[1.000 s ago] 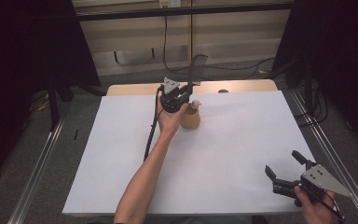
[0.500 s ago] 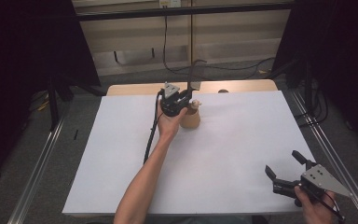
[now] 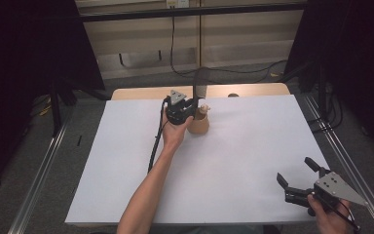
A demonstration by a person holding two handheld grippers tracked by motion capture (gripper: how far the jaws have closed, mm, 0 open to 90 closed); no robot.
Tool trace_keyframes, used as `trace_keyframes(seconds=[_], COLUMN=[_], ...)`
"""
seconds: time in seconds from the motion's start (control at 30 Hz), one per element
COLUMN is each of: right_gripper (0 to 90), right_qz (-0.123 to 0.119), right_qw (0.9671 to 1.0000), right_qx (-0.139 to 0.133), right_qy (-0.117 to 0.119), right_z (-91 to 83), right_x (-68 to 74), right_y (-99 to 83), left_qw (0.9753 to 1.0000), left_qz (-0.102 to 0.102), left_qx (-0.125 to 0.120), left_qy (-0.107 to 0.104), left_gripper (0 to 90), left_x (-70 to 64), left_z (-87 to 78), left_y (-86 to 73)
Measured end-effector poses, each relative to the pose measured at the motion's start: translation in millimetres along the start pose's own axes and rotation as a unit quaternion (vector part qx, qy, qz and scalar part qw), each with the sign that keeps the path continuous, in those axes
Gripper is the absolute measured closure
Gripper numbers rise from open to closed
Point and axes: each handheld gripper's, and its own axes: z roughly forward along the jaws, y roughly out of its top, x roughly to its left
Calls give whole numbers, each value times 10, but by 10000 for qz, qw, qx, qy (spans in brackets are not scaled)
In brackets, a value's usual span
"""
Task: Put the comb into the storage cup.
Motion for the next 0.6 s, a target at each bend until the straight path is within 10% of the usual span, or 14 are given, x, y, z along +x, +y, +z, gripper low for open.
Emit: trace_keyframes(seconds=[0.6], right_gripper=[0], right_qz=[-10], right_qw=[10000], right_qx=[-5], right_qy=[26], right_z=[6], right_x=[1], right_y=[-2], left_qw=[9997], left_qz=[121], left_qx=[195], left_qy=[22], left_gripper=[708], left_x=[-4], left_z=[-15], left_y=[-20])
